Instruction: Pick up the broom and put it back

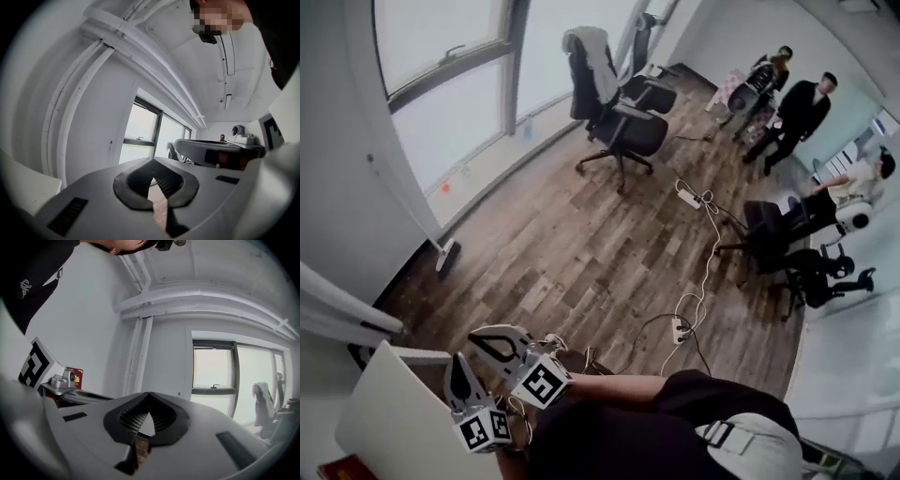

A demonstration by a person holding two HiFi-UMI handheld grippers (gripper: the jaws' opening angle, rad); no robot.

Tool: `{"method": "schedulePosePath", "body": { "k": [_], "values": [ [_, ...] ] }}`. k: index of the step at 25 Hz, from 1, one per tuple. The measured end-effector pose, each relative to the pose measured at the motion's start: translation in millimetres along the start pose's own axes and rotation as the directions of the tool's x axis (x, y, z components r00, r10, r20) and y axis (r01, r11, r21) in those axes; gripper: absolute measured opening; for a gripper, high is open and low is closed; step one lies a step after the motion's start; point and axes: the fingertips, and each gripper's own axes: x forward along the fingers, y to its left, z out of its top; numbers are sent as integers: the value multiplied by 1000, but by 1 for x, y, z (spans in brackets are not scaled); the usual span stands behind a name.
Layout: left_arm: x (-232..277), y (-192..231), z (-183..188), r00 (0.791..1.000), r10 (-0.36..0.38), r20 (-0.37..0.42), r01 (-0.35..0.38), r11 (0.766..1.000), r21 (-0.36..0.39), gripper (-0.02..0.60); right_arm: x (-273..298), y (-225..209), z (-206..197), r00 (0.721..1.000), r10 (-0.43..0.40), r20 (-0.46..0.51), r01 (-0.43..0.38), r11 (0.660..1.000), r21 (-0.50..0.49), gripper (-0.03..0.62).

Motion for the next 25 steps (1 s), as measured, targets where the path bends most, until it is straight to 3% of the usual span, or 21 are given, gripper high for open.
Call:
{"method": "schedulePosePath", "body": {
  "k": [8, 14, 25],
  "values": [
    [95, -8, 18, 999, -48, -13, 48, 998, 32, 0, 40, -89, 10, 996, -74, 47, 73, 997, 14, 21],
    [177, -9, 40, 999, -39, -19, 41, 997, 60, 0, 79, -159, 13, 997, -65, 49, 62, 997, 51, 21],
    [271, -26, 24, 994, -20, -107, 27, 997, 67, 0, 112, -255, -11, 997, -62, 41, 57, 993, 104, 21]
  ]
}}
